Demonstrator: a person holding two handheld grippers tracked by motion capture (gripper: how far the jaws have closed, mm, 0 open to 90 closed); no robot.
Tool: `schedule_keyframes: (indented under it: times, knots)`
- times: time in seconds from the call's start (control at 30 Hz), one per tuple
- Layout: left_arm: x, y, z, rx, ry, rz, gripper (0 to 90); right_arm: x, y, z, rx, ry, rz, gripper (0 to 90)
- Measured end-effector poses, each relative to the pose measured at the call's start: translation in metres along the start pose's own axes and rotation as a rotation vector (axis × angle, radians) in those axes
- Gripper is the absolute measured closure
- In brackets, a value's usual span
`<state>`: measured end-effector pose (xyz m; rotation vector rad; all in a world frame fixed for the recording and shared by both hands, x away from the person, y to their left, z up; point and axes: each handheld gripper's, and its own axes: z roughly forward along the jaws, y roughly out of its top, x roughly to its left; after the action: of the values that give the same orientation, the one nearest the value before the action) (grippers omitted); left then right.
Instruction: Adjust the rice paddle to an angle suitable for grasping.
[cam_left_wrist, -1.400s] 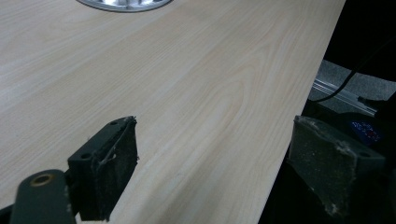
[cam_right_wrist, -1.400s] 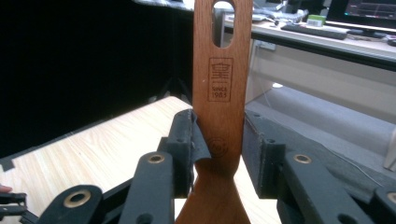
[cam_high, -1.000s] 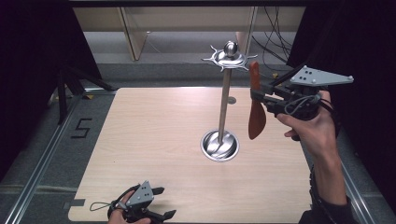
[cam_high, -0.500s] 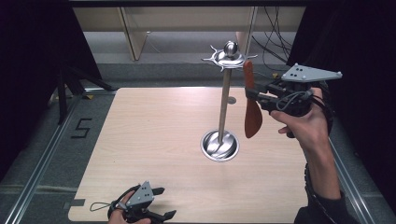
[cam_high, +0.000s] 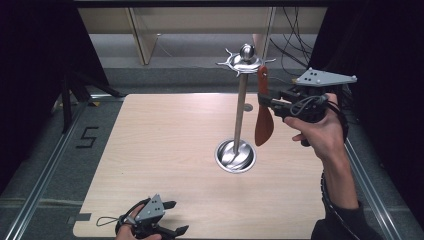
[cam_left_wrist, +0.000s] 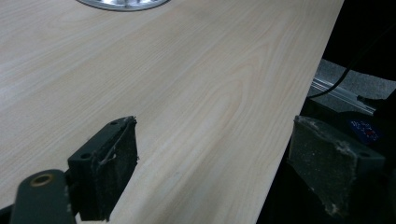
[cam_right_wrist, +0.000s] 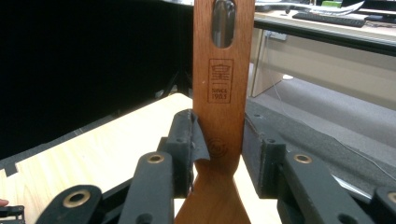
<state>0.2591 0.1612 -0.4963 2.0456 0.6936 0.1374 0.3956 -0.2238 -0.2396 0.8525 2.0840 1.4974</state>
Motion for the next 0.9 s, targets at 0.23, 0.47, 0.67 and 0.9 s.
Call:
schedule_keyframes:
  times: [0.23,0.47,0.67,0.9]
  knots:
    - [0.001,0.0,-0.001,0.014,0.011,0.014,14.9,-0.001,-0.005,0.002,-0.018,0.003,0.003,66.1]
    - [0.002,0.001,-0.002,0.027,0.017,0.028,14.9,0.002,-0.009,0.002,-0.033,0.004,0.008,59.0]
    - [0.001,0.001,-0.001,-0.013,0.016,0.008,14.9,0.007,-0.016,-0.003,-0.045,0.001,0.022,53.7]
    - [0.004,0.001,-0.002,0.012,0.007,0.045,14.9,0.014,-0.04,-0.02,-0.062,-0.026,0.016,47.4]
